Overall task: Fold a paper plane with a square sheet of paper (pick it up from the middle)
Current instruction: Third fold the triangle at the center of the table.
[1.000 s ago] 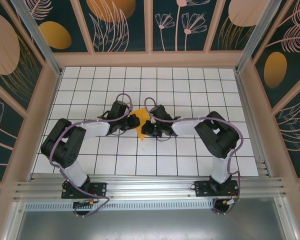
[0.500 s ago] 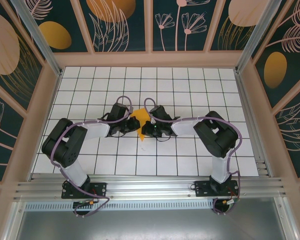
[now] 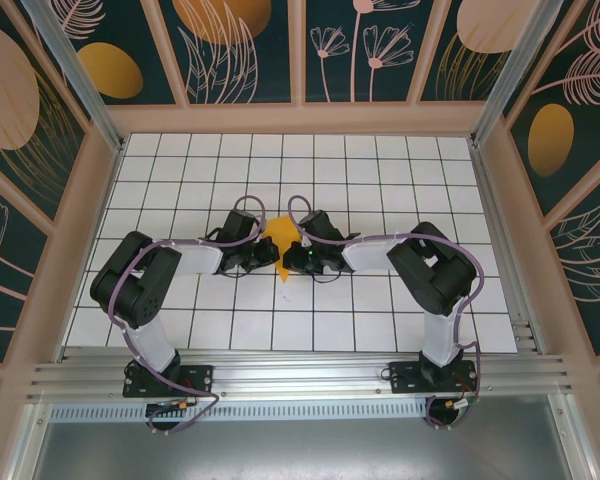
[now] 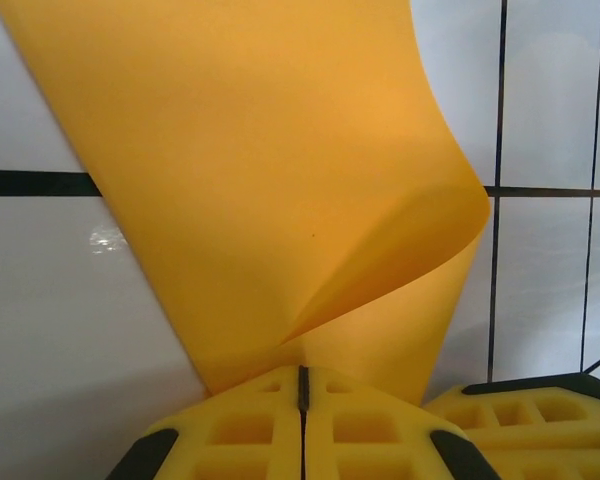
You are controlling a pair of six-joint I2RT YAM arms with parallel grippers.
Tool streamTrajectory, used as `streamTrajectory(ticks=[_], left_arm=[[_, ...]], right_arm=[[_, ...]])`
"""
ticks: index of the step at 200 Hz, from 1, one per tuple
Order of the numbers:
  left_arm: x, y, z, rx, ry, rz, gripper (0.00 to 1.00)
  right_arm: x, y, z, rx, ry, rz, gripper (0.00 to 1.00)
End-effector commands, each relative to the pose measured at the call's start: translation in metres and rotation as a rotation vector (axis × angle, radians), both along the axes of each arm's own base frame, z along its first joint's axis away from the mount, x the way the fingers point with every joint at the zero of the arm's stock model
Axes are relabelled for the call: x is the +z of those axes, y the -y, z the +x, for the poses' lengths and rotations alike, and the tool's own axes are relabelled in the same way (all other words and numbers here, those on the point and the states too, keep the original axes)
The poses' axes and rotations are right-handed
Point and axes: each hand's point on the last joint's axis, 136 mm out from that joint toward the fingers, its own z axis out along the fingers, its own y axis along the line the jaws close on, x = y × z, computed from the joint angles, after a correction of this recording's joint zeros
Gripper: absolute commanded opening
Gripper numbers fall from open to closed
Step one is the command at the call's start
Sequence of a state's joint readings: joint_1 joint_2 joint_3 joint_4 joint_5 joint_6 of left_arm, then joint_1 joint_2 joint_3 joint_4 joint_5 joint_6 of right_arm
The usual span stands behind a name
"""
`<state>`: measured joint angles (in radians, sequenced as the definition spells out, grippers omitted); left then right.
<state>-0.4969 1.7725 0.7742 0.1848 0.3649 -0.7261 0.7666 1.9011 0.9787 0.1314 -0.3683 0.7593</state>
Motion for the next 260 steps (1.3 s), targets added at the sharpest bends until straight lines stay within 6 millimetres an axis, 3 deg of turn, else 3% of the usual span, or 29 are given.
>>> streamTrajectory(ticks=[1,33,114,159,216,238,260], left_arm=[[-0.018,-0.012,-0.004,0.02,-0.043,0.088,0.06],[-0.024,-0.017,-0.005,0.028,-0.055,0.119,0.06],[-0.028,-0.022,-0.004,0.048,-0.061,0.149,0.06],[-0.03,-0.024,-0.005,0.055,-0.068,0.154,0.06],[-0.03,-0.025,-0.005,0.061,-0.065,0.156,0.06],[-0.031,-0.025,-0.005,0.062,-0.066,0.159,0.06],[-0.031,-0.025,-0.005,0.061,-0.065,0.16,0.06]], right_arm=[[0.016,-0.009,0.008,0.021,0.038,0.033,0.1],[0.026,-0.012,0.002,0.059,0.041,0.056,0.1],[-0.012,-0.002,-0.042,0.151,-0.082,-0.029,0.1],[0.006,-0.006,-0.042,0.165,-0.041,-0.016,0.1],[-0.02,0.0,-0.061,0.199,-0.105,-0.082,0.1],[-0.012,0.0,-0.068,0.231,-0.092,-0.08,0.1],[0.016,-0.001,-0.05,0.201,0.002,-0.051,0.1]])
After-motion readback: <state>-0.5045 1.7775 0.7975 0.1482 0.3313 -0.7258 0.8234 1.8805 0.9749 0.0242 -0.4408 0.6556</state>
